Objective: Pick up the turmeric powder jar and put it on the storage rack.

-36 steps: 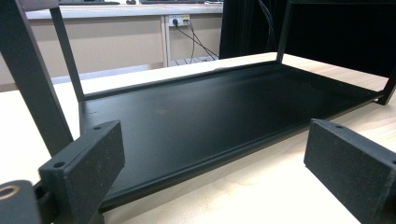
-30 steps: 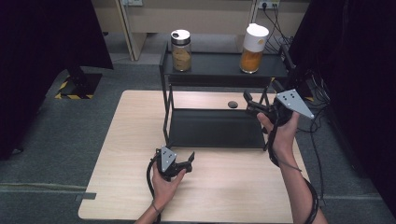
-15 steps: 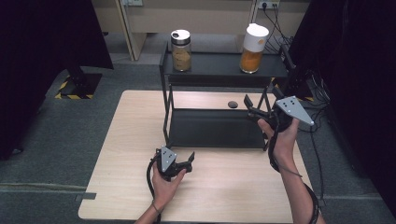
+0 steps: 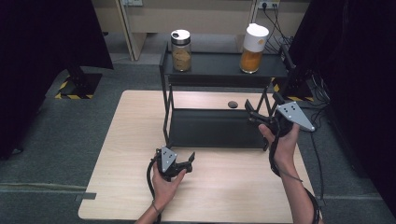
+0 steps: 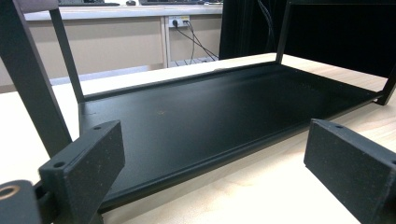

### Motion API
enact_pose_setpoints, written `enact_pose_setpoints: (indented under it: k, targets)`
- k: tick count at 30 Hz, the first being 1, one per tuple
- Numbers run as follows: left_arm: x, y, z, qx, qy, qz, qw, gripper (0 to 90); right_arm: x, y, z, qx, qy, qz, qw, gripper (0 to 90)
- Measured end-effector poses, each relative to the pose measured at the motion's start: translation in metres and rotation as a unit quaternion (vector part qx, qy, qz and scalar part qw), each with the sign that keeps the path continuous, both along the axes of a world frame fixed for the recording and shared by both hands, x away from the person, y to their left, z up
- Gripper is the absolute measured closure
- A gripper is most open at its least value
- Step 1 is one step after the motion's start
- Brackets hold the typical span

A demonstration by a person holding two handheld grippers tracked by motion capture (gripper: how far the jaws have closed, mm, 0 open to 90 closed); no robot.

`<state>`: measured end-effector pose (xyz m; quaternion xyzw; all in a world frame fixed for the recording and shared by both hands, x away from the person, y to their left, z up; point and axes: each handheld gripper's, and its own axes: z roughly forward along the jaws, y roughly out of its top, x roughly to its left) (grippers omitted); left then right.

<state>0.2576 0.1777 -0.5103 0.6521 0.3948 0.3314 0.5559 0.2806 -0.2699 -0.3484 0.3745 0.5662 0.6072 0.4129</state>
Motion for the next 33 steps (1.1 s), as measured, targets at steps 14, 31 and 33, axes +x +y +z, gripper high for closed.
enact_pose_setpoints:
  k: [14,31,33]
  targets:
    - [0.0,0.0,0.0,0.001,-0.001,0.0,1.0,4.4,-0.005,-0.004,-0.009,0.0,0.006,-0.002,1.0,1.6]
    - [0.0,-0.001,0.0,0.002,-0.001,0.0,1.0,4.4,-0.011,-0.008,-0.023,0.0,0.019,-0.001,0.9998,1.7]
    - [0.0,-0.001,0.0,0.001,-0.001,0.0,1.0,4.4,-0.011,-0.008,-0.025,0.002,0.021,-0.001,0.9998,1.7]
